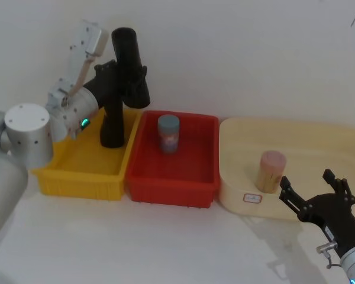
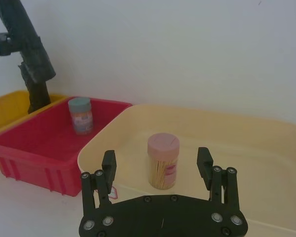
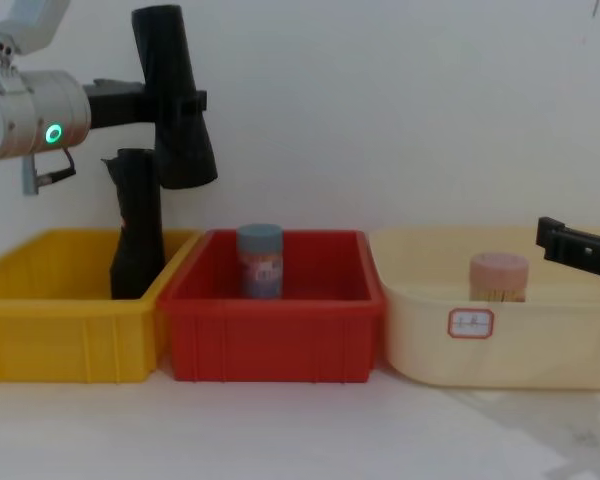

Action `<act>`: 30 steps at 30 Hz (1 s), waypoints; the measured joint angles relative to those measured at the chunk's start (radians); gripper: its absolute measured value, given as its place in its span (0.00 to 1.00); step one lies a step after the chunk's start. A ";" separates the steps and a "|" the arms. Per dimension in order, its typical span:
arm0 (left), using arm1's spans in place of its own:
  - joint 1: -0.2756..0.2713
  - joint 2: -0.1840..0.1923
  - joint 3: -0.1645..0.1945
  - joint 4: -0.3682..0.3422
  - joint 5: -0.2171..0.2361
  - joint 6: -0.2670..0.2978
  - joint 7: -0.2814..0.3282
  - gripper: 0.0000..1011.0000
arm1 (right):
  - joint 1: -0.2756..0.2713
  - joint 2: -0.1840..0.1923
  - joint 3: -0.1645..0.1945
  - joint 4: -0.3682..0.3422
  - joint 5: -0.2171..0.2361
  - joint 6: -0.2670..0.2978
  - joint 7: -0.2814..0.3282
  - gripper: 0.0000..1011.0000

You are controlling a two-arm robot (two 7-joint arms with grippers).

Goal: Pick up the garbage bag with the one hand and transfer it to the other hand.

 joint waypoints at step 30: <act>0.302 0.068 0.026 -0.339 0.064 0.016 0.171 0.48 | 0.000 0.000 0.000 0.000 0.000 0.000 0.000 0.99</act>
